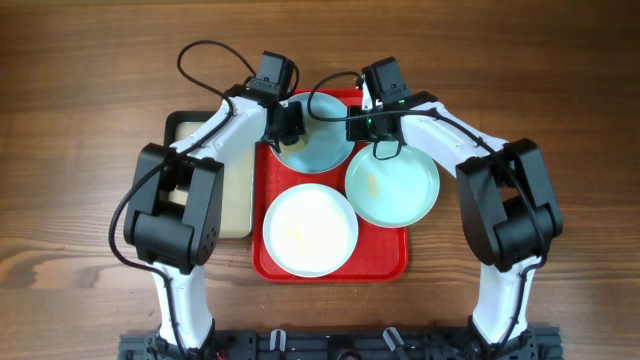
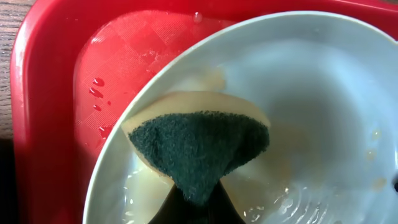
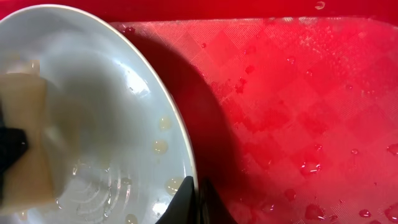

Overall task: Clean dirty plates on tray and stack at the side
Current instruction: 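Scrub the top plate with the sponge held in the left gripper, then return the sponge to the black tray with the left gripper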

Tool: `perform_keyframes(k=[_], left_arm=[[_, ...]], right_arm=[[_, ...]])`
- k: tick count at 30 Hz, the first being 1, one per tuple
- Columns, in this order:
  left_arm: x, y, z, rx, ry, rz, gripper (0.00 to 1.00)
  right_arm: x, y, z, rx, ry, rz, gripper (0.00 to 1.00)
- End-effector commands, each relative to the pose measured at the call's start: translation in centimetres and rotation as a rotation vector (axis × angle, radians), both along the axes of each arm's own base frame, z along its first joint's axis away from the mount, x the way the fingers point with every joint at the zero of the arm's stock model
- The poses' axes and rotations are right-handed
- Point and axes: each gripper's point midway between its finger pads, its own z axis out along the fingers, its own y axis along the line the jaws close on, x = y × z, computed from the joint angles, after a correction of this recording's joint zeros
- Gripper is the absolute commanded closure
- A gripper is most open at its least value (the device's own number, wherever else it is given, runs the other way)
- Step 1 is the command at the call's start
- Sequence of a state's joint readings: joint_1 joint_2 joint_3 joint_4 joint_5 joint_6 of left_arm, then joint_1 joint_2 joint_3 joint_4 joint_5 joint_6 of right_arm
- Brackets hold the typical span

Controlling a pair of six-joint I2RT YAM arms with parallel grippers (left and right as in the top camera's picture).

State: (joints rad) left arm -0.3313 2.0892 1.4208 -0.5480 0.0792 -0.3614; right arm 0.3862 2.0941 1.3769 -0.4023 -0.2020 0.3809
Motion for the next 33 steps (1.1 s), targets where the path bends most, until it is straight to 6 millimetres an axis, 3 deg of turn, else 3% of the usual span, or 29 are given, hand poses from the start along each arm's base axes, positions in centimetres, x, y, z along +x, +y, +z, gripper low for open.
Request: perform_keyframes(k=[1, 3, 5, 7, 9, 11, 13, 15, 17, 18, 21, 24, 29, 33], left_arm=[[-2.2, -4.8, -1.5, -0.195, 0.103, -0.093, 0.96], [-2.7, -7.6, -0.5, -0.316, 0.109, -0.159, 0.95], [-2.7, -9.1, 0.4, -0.390, 0.096, -0.198, 0.96], [-2.0, -9.5, 1.7, -0.435, 0.059, -0.214, 0.96], [-0.5, -8.4, 5.2, -0.449, -0.021, -0.198, 0.96], [1.0, -5.6, 8.9, -0.394, -0.125, -0.138, 0.96], [1.6, -0.8, 12.1, -0.259, -0.206, -0.039, 0.96], [0.7, 4.0, 13.2, -0.121, -0.201, 0.062, 0.96], [-1.8, 9.4, 11.8, 0.074, -0.101, 0.096, 0.94], [-2.8, 10.9, 11.0, 0.128, -0.050, 0.093, 0.93], [-5.2, 14.0, 8.7, 0.220, 0.081, 0.057, 0.94], [-6.2, 16.8, 5.8, 0.255, 0.150, 0.103, 0.95], [-6.7, 19.1, 3.4, 0.261, 0.153, 0.163, 0.95], [-7.9, 19.4, 0.7, 0.262, 0.161, 0.165, 0.94]], right_arm=[[-0.4, 0.6, 0.4, 0.013, -0.003, 0.022, 0.96], [-0.4, 0.6, 0.4, 0.013, -0.002, 0.022, 0.96], [-0.4, 0.6, 0.4, 0.013, -0.002, 0.023, 0.96], [-0.4, 0.6, 0.4, 0.011, -0.004, 0.026, 0.95], [-0.4, 0.6, 0.4, 0.011, -0.004, 0.027, 0.96], [-0.4, 0.6, 0.4, 0.011, -0.004, 0.026, 0.96], [-0.4, 0.6, 0.4, 0.011, -0.004, 0.026, 0.92], [-0.4, 0.6, 0.4, 0.010, -0.005, 0.028, 0.84], [-0.4, 0.6, 0.4, 0.011, -0.005, 0.028, 0.77], [-0.4, 0.6, 0.4, 0.011, -0.005, 0.028, 0.76], [-0.3, 0.6, 0.4, 0.011, -0.009, 0.029, 0.71], [-0.3, 0.5, 0.4, -0.007, -0.027, 0.069, 0.70], [-0.2, 0.6, 0.4, -0.007, -0.033, 0.072, 0.69], [0.5, -0.2, 0.4, -0.054, -0.065, 0.046, 0.66]])
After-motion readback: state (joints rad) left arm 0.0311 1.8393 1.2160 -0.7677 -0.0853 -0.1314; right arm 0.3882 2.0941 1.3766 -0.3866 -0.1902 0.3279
